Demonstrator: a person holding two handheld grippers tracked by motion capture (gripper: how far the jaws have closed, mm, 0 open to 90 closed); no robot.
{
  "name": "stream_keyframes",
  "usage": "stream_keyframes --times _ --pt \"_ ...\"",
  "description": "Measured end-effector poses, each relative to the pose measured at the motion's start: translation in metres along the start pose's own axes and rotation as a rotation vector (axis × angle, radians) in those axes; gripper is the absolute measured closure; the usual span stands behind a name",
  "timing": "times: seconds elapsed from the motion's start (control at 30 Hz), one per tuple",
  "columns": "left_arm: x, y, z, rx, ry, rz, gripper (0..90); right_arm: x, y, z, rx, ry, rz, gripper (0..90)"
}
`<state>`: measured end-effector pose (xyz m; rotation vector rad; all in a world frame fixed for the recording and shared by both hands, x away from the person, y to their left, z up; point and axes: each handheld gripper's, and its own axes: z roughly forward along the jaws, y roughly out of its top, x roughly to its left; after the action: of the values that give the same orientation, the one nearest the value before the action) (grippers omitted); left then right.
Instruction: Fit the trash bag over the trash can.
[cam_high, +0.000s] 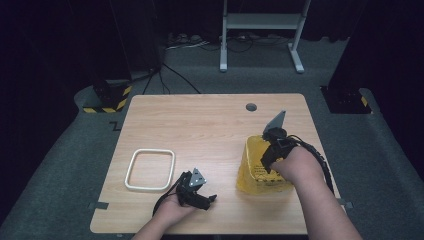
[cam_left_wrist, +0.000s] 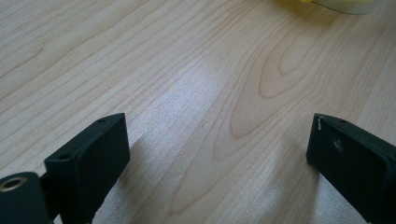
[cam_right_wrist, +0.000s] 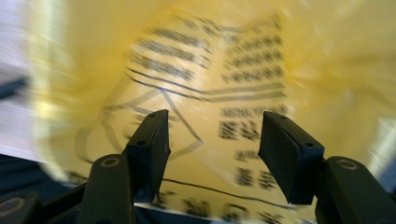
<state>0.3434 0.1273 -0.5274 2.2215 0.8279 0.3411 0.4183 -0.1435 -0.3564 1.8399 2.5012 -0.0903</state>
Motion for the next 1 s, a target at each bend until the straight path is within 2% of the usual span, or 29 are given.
stream_keyframes --times 0.1,0.27,0.4,0.63,0.7,0.8,0.9,1.0 --pt "0.0 0.0 0.0 0.001 0.0 0.004 6.1 -0.006 -0.002 0.014 0.051 -0.003 0.008 42.5" --pt "0.0 0.0 0.0 0.003 0.0 0.006 6.1 -0.007 0.004 0.036 0.114 -0.017 -0.031 41.8" --pt "0.001 0.0 0.0 0.004 -0.002 0.008 6.1 -0.007 0.01 0.046 0.134 -0.037 -0.022 41.9" --pt "0.001 0.0 0.0 0.002 -0.004 0.009 6.1 -0.007 0.013 0.058 0.13 -0.013 -0.014 41.9" --pt "0.001 0.0 0.0 0.002 -0.004 0.009 6.1 -0.009 0.012 0.052 0.102 0.004 -0.013 41.8" --pt "0.001 0.0 0.0 0.003 -0.003 0.009 6.1 -0.011 0.013 0.034 0.054 0.005 -0.019 41.8" --pt "0.001 0.0 0.0 0.002 -0.003 0.009 6.0 -0.016 0.016 0.013 -0.018 -0.001 0.001 41.7" --pt "0.001 0.0 0.0 0.003 -0.003 0.009 6.0 -0.022 0.022 0.001 -0.107 -0.017 0.026 37.6"
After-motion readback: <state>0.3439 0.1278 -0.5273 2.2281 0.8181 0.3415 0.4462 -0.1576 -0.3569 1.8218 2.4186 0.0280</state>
